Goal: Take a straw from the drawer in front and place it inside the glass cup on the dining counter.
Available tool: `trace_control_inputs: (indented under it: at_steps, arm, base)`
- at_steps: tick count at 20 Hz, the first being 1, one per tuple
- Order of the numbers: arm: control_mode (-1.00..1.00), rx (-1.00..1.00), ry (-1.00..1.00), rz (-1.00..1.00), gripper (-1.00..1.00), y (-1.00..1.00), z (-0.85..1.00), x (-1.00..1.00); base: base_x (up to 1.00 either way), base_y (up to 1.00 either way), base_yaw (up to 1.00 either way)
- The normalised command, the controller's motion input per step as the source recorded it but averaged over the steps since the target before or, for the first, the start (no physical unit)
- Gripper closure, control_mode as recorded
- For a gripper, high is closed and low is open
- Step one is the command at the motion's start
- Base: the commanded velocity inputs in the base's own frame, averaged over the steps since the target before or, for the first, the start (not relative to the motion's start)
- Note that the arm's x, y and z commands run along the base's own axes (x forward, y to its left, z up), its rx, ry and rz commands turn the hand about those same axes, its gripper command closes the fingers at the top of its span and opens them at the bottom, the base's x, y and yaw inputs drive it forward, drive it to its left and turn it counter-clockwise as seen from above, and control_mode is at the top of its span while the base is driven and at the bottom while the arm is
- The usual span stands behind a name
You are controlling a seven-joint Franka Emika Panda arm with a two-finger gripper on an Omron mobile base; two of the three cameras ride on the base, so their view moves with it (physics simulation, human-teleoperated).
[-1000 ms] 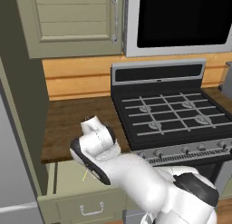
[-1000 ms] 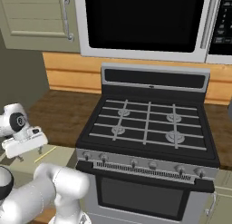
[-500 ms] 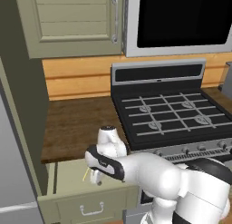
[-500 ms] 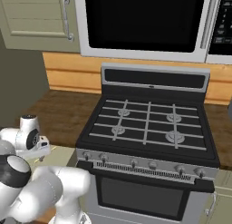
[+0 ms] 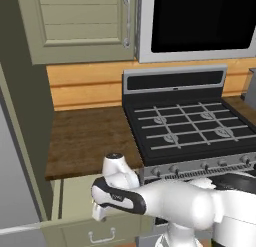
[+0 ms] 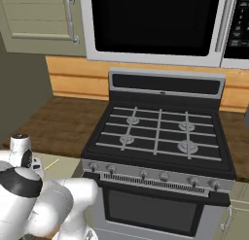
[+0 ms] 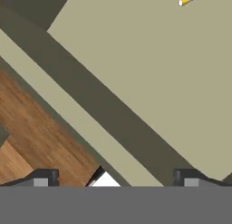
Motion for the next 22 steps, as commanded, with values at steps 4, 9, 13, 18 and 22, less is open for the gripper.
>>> trace_control_inputs:
  at_steps: [4,9,13,18,22]
  arm:
    - [-1.0,-0.01,0.0,-0.1,-1.0,0.27,0.0,-1.0]
    - [-1.0,-0.01,0.03,-0.09,-1.0,0.06,0.0,-1.0]
    - [-1.0,0.0,0.0,-0.12,-1.0,0.0,0.22,-0.84]
    - [-1.0,0.0,0.08,-0.27,-1.0,0.0,1.0,0.52]
    - [-1.0,-0.03,0.27,-0.32,-1.0,0.03,0.79,0.85]
  base:
    - [0.0,0.0,0.0]
    - [0.0,0.0,0.0]
    - [0.0,0.0,0.0]
    - [0.0,0.0,0.0]
    - [0.0,0.0,0.0]
